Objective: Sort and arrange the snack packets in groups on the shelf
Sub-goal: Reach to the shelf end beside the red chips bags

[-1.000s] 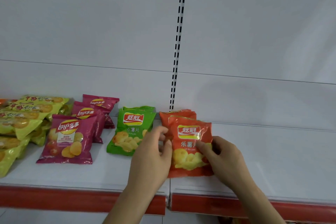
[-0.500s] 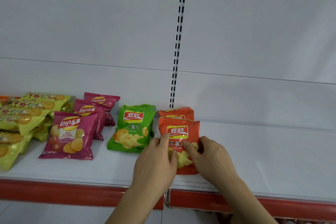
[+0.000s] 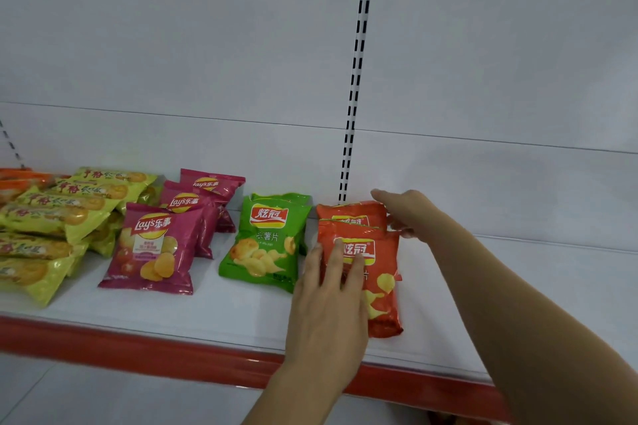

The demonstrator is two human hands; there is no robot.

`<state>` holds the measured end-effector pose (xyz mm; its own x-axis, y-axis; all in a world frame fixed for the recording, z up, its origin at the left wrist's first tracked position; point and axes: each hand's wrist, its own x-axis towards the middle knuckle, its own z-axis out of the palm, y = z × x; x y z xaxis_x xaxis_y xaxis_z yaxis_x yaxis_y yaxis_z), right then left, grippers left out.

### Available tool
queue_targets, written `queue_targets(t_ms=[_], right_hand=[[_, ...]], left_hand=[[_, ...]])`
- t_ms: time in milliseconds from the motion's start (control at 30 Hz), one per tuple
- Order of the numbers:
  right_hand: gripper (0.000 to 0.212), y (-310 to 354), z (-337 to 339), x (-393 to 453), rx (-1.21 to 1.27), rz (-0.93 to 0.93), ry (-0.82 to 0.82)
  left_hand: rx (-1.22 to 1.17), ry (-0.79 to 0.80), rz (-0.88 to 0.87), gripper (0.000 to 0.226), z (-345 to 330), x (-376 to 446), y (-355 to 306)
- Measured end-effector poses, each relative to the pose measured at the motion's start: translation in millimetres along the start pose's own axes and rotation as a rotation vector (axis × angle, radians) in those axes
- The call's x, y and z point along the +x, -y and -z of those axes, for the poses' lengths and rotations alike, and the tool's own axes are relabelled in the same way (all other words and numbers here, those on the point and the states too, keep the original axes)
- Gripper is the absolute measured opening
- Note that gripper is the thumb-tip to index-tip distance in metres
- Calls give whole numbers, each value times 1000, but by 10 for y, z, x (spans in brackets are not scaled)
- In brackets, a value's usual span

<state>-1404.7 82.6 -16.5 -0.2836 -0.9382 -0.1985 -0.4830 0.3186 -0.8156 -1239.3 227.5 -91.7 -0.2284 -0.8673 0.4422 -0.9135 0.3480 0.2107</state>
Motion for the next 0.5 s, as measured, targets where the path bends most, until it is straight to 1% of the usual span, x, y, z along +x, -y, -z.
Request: queue_targets(t_ms=[100, 167, 300, 400, 500], right_hand=[[41, -13, -99, 88, 69, -33, 18], [39, -31, -139, 131, 149, 8, 13], [11, -116, -135, 167, 295, 174, -17], [17, -173, -105, 182, 344, 265, -46], [17, -209, -117, 232, 365, 326, -88]], left_hand=[[43, 2, -12, 50, -15, 6, -1], [48, -4, -10, 52, -18, 26, 19], [86, 20, -9, 62, -31, 52, 56], [101, 53, -8, 72, -52, 80, 55], [122, 53, -1, 70, -107, 132, 55]])
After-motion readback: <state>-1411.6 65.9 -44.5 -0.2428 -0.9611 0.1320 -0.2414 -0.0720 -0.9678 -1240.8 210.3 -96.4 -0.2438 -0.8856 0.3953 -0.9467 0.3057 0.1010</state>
